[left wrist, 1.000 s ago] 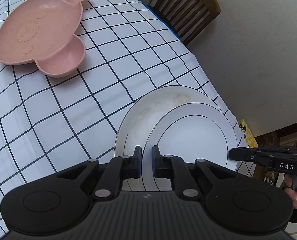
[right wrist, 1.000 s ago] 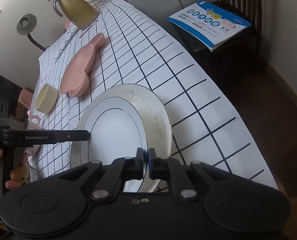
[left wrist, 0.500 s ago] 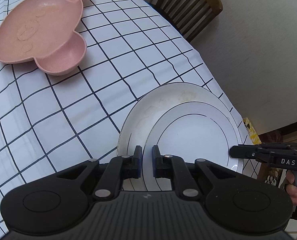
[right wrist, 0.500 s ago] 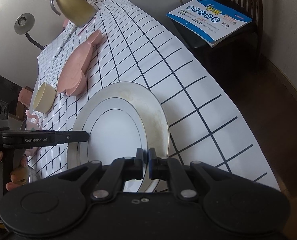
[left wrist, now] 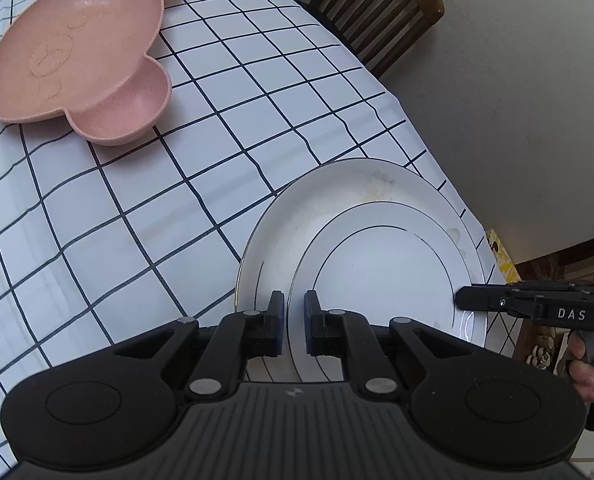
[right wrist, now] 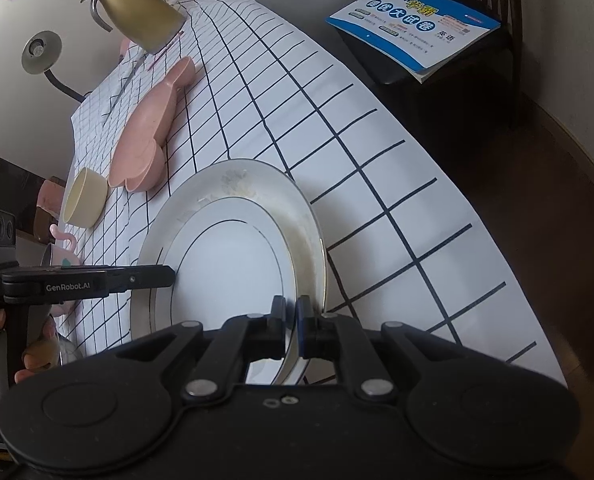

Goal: Organize plates and bowls
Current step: 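Lift the small plate with both grippers and lower it onto the large plate, then open both grippers and pull them back from the stacked plates, then move both grippers to the pink bear-shaped plate and close on its rim, then lift the pink plate with both grippers and carry it over the white plates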

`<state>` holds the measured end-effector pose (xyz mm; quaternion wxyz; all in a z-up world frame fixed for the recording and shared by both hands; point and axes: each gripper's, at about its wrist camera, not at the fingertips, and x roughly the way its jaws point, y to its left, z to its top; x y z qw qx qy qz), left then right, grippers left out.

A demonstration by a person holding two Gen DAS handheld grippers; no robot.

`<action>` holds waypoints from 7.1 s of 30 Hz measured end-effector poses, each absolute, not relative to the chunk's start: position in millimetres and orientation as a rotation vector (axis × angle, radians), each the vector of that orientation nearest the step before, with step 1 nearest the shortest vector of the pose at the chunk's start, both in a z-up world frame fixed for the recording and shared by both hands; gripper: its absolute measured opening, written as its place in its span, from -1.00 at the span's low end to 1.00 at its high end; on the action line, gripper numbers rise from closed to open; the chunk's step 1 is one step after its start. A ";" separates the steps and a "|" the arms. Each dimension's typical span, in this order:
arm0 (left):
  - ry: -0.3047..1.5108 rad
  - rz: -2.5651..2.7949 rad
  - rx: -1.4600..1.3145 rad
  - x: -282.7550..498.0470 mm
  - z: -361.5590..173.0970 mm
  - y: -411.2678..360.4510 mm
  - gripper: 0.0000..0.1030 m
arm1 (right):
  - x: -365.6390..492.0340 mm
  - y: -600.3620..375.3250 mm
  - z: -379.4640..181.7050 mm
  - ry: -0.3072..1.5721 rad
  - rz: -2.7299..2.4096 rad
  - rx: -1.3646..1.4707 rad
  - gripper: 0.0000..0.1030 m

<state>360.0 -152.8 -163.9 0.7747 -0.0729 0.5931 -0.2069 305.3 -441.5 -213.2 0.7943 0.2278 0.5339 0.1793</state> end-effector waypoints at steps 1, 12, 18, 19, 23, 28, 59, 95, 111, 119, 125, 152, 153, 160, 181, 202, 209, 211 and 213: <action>1.285 -0.447 -0.154 360.1 -163.2 -152.6 -0.82 | 305.6 -441.6 -213.2 1.149 0.385 0.491 -0.88; 1.220 -0.419 -0.018 343.5 -144.8 -157.0 -0.82 | 304.3 -432.1 -205.6 1.136 0.357 0.407 -0.84; 1.182 -0.422 -0.021 332.1 -133.0 -153.2 -0.82 | 296.7 -422.6 -191.0 1.088 0.336 0.298 -0.66; 1.174 -0.425 -0.022 330.0 -130.9 -152.4 -0.82 | 295.5 -421.0 -188.8 1.083 0.334 0.281 -0.63; 1.137 -0.428 -0.030 319.1 -119.4 -148.8 -0.82 | 287.4 -414.5 -180.1 1.057 0.329 0.230 -0.43; 1.082 -0.427 -0.028 302.1 -104.1 -143.0 -0.82 | 272.9 -402.8 -165.0 1.003 0.334 0.186 -0.29; 0.770 -0.300 -0.002 219.6 -33.6 -74.2 0.46 | 185.9 -294.5 -87.8 0.669 0.247 0.086 0.99; 0.957 0.011 -0.052 514.2 -103.7 -13.7 0.45 | 489.3 -233.5 -133.6 0.930 0.244 0.106 0.53; 1.097 0.045 -0.162 560.4 -150.4 6.4 -0.41 | 540.5 -211.3 -177.3 1.068 0.298 0.124 -0.45; 1.104 0.069 -0.137 559.8 -151.7 6.4 -0.75 | 541.3 -208.5 -180.1 1.077 0.317 0.128 -0.82; 1.116 0.050 -0.136 553.1 -150.0 2.9 -0.77 | 537.0 -207.3 -177.8 1.076 0.293 0.120 -0.88; 1.042 -0.190 -0.132 407.7 -76.3 -72.7 -0.77 | 394.9 -288.8 -114.3 1.036 0.201 0.154 -0.90; 1.042 -0.201 -0.131 402.3 -74.8 -76.2 -0.78 | 387.5 -293.2 -112.7 1.033 0.198 0.158 -0.90; 1.057 -0.281 -0.097 365.7 -73.7 -110.7 -0.78 | 343.4 -329.4 -109.9 1.031 0.159 0.206 -0.91; 1.152 -0.377 -0.009 343.5 -121.9 -172.0 -0.77 | 294.8 -390.1 -158.6 1.103 0.077 0.308 -0.92; 1.169 -0.404 0.001 345.6 -132.5 -189.8 -0.77 | 305.2 -407.0 -163.2 1.085 0.065 0.297 -0.92; 1.169 -0.430 0.016 339.5 -135.9 -196.9 -0.77 | 296.4 -414.8 -167.5 1.099 0.063 0.302 -0.89; 1.173 -0.429 0.008 339.8 -135.8 -196.8 -0.77 | 295.7 -415.0 -166.6 1.096 0.069 0.314 -0.81; 1.173 -0.430 0.001 340.6 -134.9 -196.6 -0.77 | 296.0 -413.0 -165.4 1.094 0.072 0.314 -0.70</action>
